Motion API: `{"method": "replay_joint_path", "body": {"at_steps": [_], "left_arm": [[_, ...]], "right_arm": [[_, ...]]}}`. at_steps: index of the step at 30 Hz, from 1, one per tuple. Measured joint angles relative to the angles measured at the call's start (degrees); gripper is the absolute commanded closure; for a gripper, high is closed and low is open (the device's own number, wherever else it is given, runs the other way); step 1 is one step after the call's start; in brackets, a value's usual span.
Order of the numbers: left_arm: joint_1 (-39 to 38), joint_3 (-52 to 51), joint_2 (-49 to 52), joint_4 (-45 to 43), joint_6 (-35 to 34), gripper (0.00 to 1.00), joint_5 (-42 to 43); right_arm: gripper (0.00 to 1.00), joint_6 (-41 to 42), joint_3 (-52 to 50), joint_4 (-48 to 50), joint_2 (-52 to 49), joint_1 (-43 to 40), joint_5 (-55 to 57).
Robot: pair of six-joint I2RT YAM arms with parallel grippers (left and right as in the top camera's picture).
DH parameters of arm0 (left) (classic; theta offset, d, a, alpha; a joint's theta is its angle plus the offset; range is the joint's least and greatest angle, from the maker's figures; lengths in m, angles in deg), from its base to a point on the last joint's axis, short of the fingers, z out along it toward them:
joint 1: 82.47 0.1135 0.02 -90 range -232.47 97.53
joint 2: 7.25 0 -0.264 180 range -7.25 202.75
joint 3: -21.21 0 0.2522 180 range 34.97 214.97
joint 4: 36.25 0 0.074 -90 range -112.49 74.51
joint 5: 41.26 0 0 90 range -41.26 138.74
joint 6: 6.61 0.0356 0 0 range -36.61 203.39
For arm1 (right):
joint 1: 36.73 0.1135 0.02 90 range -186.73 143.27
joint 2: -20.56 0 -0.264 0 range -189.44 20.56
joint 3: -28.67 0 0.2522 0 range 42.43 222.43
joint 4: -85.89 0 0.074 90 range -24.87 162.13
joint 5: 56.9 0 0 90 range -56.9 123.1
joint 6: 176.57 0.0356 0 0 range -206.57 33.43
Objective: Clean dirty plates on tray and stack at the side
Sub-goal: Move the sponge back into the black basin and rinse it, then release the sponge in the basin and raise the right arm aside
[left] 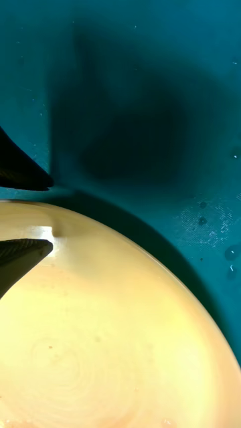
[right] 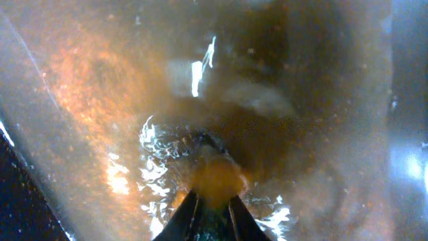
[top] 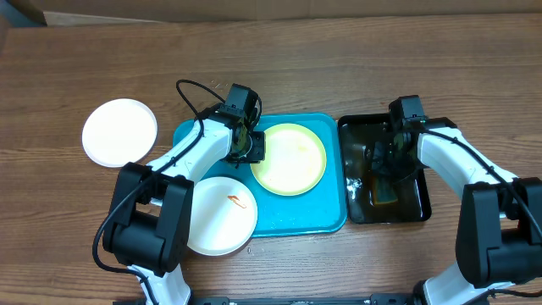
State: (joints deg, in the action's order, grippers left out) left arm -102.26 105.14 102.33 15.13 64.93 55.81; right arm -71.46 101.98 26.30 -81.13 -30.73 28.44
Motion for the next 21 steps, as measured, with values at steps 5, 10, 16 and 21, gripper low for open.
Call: {"method": "replay_joint_path", "body": {"at_steps": [5, 10, 16, 21], "left_arm": [[0.00, 0.00, 0.00, 0.00, -0.17, 0.54, -0.02], [0.00, 0.00, 0.00, 0.00, -0.02, 0.55, 0.00], [0.00, 0.00, 0.00, 0.02, -0.02, 0.55, 0.00], [0.00, 0.00, 0.00, 0.00, 0.00, 0.50, 0.00]], "right_arm": [[0.38, -0.52, 0.81, -1.57, -0.09, 0.00, 0.02], [0.36, -0.28, 7.13, -8.15, -0.33, 0.00, 0.68], [0.25, -0.33, 13.00, -13.84, -0.33, 0.00, 2.16], [0.20, -0.31, 13.00, -17.27, -0.33, -0.02, 2.91]]}}
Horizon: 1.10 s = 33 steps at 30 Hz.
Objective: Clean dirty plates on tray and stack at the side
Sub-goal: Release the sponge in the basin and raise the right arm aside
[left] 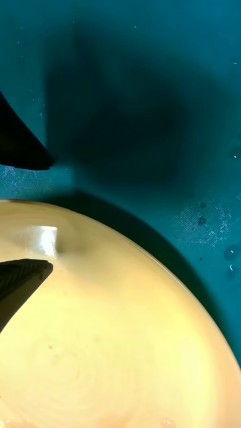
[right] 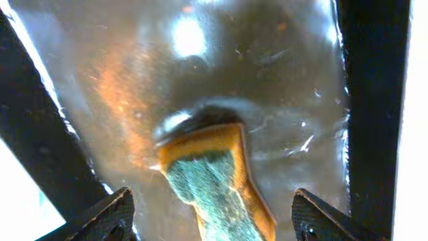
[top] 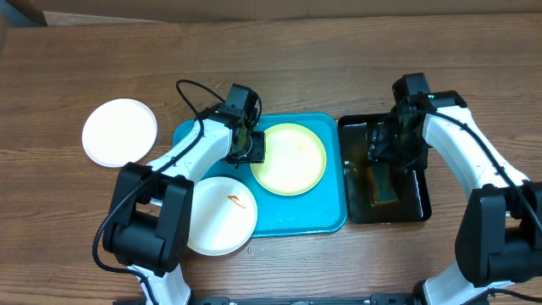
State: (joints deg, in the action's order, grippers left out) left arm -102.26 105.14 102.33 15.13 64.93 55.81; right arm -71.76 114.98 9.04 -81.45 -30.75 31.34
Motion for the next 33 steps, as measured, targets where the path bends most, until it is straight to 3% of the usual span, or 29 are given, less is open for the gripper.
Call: {"method": "replay_joint_path", "body": {"at_steps": [6, 14, 17, 26, 33], "left_arm": [[0.00, 0.00, 0.00, -0.02, -0.02, 0.48, 0.00], [0.00, -0.02, 0.09, -0.87, -0.02, 0.50, 0.00], [0.00, -0.02, 0.74, -1.29, -0.04, 0.62, 0.00], [0.00, -0.02, 1.33, -1.44, -0.83, 0.95, 0.00], [0.00, 2.58, 1.60, 3.54, -0.90, 0.96, 0.46]], "right_arm": [[0.15, 1.57, -0.02, 2.05, 0.00, -2.38, 1.57], [0.11, 2.56, -0.02, 7.23, 0.00, -12.76, 0.44], [0.00, 2.78, -0.02, 7.98, 0.00, -17.88, 0.44], [0.00, 3.13, -0.02, 8.98, 0.00, -26.62, 0.50], [0.00, 3.15, -0.02, 9.05, 0.00, -26.88, 0.46]]}}
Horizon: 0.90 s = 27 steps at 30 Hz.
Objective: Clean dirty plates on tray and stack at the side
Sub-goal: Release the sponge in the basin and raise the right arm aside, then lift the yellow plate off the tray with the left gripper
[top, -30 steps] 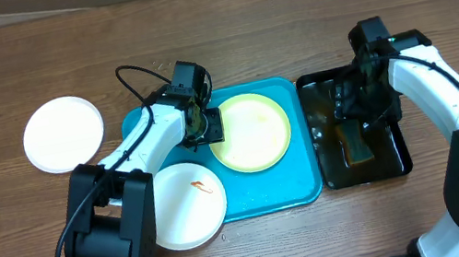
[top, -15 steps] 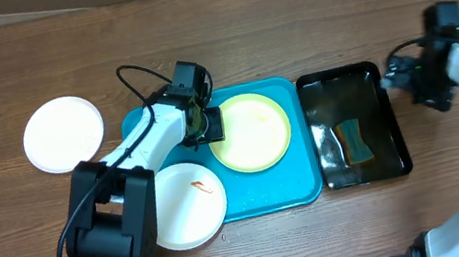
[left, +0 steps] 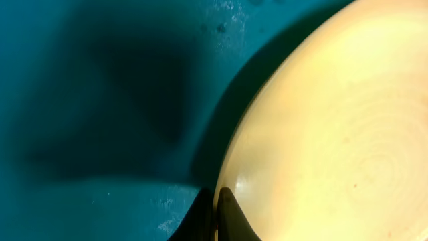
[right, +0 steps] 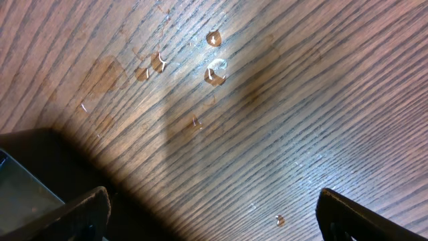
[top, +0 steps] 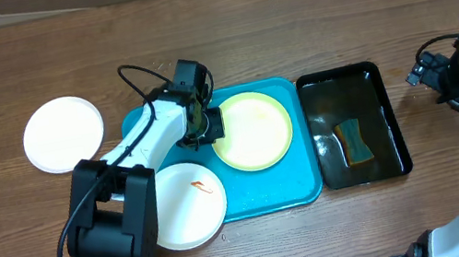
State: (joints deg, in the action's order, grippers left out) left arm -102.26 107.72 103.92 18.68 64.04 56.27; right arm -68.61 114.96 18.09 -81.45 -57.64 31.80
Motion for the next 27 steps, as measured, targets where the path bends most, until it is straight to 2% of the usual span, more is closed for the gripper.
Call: {"method": "replay_joint_path", "body": {"at_steps": [8, 27], "left_arm": [[0.00, 8.87, 0.24, 6.62, 1.46, 0.96, -2.99], [0.00, 15.43, 0.28, 7.69, 7.56, 0.96, -6.62]], "right_arm": [[0.00, -0.02, 0.00, 0.00, 0.00, -0.02, 0.00], [0.00, 0.00, 0.00, 0.02, 0.00, -0.02, 0.00]]}}
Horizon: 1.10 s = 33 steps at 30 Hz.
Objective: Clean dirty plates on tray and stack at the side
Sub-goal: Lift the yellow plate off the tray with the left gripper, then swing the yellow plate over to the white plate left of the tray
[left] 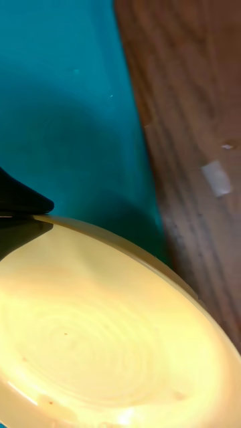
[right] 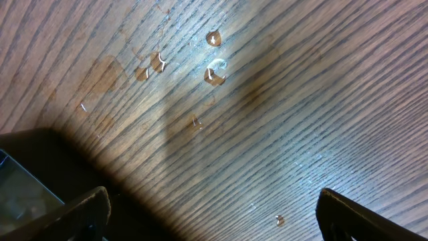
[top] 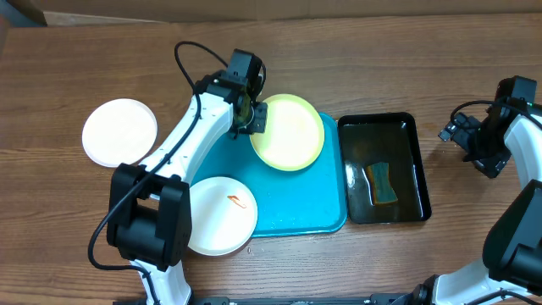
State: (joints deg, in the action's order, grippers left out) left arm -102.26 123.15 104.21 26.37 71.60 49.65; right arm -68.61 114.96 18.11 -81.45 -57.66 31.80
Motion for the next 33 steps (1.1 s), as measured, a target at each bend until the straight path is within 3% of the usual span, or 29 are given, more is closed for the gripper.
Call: {"method": "replay_joint_path", "body": {"at_steps": [17, 26, 33], "left_arm": [[-3.69, 13.03, 0.00, 1.11, 1.31, 0.96, -7.63], [-16.52, 13.11, 0.00, -3.93, 1.60, 0.96, -24.30], [-27.23, 13.14, 0.02, -11.56, 7.61, 0.96, -41.42]], "right_arm": [[0.00, 0.00, 0.00, 0.02, 0.00, 0.00, 0.00], [0.00, 0.00, 0.00, 0.00, 0.00, 0.00, 0.00], [0.00, 0.02, 0.00, 0.00, 0.00, 0.00, 0.00]]}}
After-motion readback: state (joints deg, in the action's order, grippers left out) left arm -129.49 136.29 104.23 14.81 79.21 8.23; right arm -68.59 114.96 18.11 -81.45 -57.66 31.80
